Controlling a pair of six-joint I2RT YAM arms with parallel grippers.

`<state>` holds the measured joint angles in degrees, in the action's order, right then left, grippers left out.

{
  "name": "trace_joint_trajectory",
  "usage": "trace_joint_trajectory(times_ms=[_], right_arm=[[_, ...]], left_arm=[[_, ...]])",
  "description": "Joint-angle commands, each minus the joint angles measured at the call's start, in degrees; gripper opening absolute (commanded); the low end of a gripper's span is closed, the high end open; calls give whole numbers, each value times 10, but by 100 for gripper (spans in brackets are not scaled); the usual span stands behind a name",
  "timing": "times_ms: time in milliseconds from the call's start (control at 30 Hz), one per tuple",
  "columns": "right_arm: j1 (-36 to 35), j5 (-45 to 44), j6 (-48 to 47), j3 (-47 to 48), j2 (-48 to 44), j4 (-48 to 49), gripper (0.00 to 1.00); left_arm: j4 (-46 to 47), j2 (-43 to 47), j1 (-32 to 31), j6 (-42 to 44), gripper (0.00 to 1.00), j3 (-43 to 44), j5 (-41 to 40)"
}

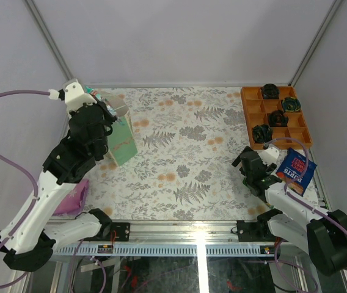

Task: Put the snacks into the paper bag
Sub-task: Place the snack in the paper bag.

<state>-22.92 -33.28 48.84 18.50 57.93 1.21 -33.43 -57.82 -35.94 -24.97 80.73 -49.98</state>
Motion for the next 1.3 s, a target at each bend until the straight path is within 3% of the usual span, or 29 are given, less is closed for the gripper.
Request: trace_joint_trajectory(times_ms=[0,233,467,1000,1267], right_arm=[[1,0,-3,22,1,22,99],[1,1,-5,23,3,20,99],[1,2,-5,23,4,20,99],[1,7,-6,24,5,22,99],[1,9,-7,25,9,23,99]], left_arm=[[77,29,3,27,0,-17,-1],[74,44,3,24,0,-22,-55],[82,25,12,31,0,-39,-51],[102,-52,190,-24,0,-56,71],[101,-73,226,-47,0,-9,77]])
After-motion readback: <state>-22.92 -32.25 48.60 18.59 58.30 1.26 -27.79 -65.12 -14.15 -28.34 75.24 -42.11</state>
